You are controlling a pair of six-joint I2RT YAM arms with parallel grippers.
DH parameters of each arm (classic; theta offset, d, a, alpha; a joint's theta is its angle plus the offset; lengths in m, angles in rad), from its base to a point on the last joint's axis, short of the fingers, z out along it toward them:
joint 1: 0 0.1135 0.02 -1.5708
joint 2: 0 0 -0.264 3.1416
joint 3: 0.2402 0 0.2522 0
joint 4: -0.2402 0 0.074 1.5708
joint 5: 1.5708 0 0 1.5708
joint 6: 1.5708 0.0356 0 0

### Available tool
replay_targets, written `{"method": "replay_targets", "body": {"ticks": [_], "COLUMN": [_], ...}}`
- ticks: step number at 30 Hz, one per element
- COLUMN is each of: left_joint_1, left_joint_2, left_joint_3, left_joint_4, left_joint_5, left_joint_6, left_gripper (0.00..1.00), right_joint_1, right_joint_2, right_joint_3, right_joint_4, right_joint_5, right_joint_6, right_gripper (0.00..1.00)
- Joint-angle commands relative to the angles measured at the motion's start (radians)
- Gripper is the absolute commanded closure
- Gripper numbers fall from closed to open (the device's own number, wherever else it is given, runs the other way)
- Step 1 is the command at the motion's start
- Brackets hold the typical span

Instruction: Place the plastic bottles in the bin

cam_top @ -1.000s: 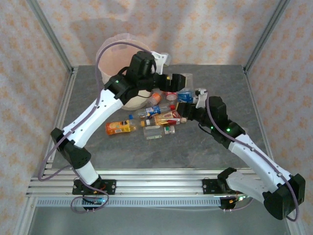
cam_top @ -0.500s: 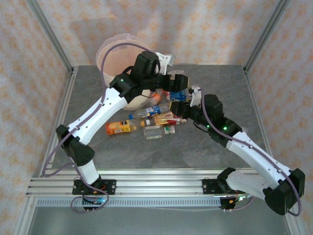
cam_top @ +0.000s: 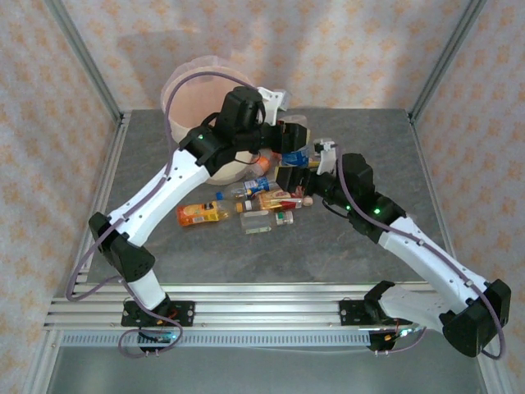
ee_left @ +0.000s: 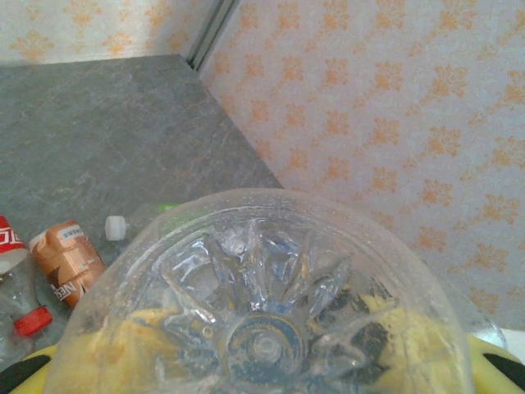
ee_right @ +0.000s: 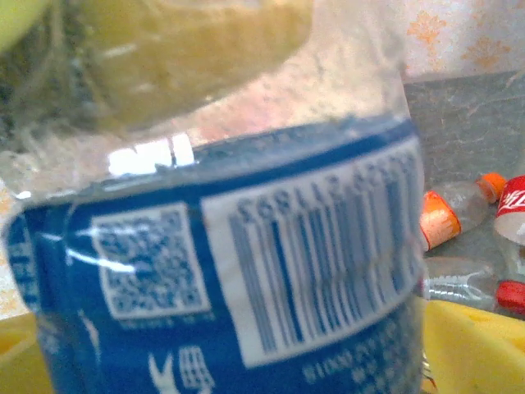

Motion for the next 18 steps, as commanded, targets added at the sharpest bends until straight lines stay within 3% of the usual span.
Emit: {"method": "replay_targets", "body": {"ticks": [1, 11, 18], "left_joint_1": [0.002, 0.048, 0.191], "left_joint_2": [-0.089, -0.154, -0.094], "left_joint_3": [0.009, 0.109, 0.212], "left_joint_4": [0.024, -0.026, -0.076], "left_joint_5": [-0.087, -0.413, -0.479], "left_joint_6": [0.060, 0.252, 0.297], "left_gripper": [0.64, 0.63, 0.63], "right_joint_1": [0.005, 0.005, 0.003], "right_joint_2": [-0.005, -0.054, -0.020], "right_joint_3": [0.047, 0.096, 0.157], "right_joint_4": [-0.085, -0.338, -0.506], "right_joint_5": [0.026, 0.207, 0.389], "right_joint_6": [-0.017, 0.017, 0.066], "right_gripper": [0.01, 0.01, 0.01]}}
